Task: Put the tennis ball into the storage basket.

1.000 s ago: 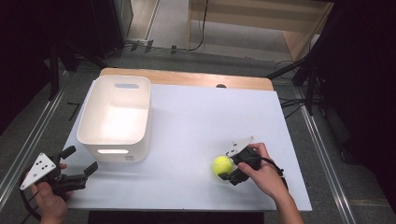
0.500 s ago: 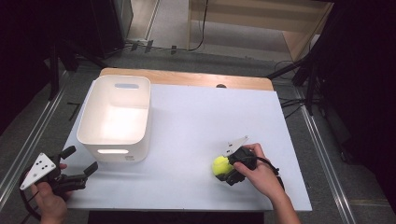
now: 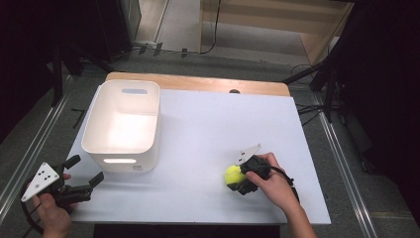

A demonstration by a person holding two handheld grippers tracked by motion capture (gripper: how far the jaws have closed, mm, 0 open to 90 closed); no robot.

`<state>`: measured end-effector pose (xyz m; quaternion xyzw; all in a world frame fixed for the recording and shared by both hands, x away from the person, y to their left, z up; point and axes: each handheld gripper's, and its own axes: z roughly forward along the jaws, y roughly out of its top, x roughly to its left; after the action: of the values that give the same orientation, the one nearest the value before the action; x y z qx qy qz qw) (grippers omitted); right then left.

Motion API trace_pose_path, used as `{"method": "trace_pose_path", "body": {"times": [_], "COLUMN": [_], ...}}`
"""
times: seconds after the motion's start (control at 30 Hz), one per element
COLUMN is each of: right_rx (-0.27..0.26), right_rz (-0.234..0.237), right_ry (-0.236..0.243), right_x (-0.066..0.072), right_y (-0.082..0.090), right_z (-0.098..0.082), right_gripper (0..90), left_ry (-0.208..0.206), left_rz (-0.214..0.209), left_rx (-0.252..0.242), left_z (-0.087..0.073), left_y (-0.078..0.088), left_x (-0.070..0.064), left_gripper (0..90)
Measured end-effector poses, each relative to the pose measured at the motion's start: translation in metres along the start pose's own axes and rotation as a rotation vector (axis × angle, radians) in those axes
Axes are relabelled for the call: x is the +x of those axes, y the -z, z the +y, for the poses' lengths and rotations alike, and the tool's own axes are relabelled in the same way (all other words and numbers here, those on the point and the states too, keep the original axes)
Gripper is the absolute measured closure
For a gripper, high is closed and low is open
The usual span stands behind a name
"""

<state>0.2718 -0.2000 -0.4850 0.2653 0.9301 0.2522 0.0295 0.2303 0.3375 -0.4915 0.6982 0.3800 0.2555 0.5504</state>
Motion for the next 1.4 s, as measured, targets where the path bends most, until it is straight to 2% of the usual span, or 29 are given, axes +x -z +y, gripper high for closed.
{"method": "trace_pose_path", "body": {"times": [0.3,0.57,0.7,0.97,1.4], "right_rx": [0.008,-0.006,-0.008,-0.011,-0.008], "right_rz": [0.004,0.0,0.017,0.015,0.023], "right_ry": [0.015,0.019,0.024,0.022,0.057], "right_x": [0.0,-0.002,-0.004,-0.006,-0.01], "right_y": [0.002,0.01,0.015,0.023,0.035], "right_z": [0.001,0.005,0.008,0.014,0.029], "right_gripper": [23.5,23.5,23.5,23.5,23.5], "left_ry": [0.0,0.0,0.0,0.006,0.004], "left_rz": [0.0,-0.001,0.0,-0.001,-0.001], "left_rx": [0.0,0.0,0.0,-0.006,-0.003], "left_z": [0.0,0.0,0.0,0.0,0.0], "left_y": [0.0,0.0,0.0,0.0,0.0], "left_x": [0.0,0.0,0.0,0.0,0.0], "left_gripper": [0.0,0.0,0.0,0.0,0.0]}}
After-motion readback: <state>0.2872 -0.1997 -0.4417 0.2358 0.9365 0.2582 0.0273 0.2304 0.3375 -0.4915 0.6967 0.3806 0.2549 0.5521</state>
